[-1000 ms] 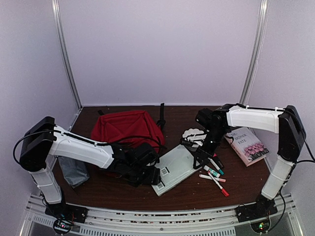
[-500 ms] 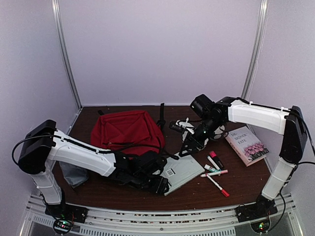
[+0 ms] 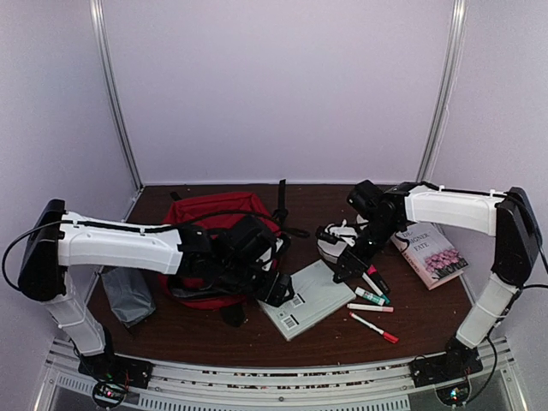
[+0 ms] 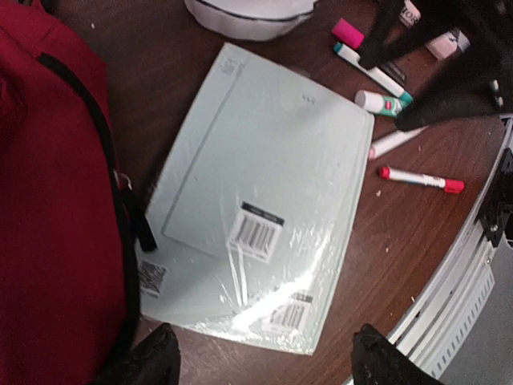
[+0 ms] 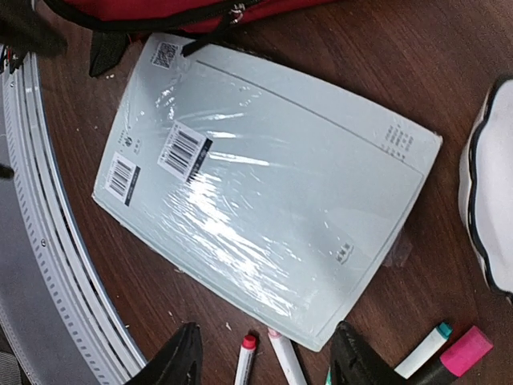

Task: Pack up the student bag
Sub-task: Adjust the book at the center of the board.

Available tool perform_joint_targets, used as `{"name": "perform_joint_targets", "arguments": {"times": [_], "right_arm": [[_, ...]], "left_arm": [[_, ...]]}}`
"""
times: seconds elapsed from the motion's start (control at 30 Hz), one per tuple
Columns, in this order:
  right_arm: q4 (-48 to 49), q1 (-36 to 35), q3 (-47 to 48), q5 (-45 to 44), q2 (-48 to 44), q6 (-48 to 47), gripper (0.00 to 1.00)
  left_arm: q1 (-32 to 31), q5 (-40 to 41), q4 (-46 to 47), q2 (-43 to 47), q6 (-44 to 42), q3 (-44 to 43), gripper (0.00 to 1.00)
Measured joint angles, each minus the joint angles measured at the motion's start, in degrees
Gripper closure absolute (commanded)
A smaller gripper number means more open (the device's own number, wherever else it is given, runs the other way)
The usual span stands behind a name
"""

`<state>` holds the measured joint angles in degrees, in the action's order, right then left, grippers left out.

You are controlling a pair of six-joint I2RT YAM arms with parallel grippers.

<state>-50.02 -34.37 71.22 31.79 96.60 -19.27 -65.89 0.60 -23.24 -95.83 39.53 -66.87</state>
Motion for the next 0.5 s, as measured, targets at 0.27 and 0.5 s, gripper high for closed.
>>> {"name": "perform_joint_targets", "arguments": {"times": [0.27, 0.5], "right_arm": [[0.7, 1.3, -7.9, 0.7, -6.1, 2.1, 0.45], [3.7, 2.5, -13.5, 7.6, -4.2, 4.9, 0.48]], "left_arm": [[9.2, -5.3, -4.0, -12.1, -9.9, -17.9, 0.24], [11.0, -10.8, -7.6, -29.8, -14.9, -35.7, 0.26]]}}
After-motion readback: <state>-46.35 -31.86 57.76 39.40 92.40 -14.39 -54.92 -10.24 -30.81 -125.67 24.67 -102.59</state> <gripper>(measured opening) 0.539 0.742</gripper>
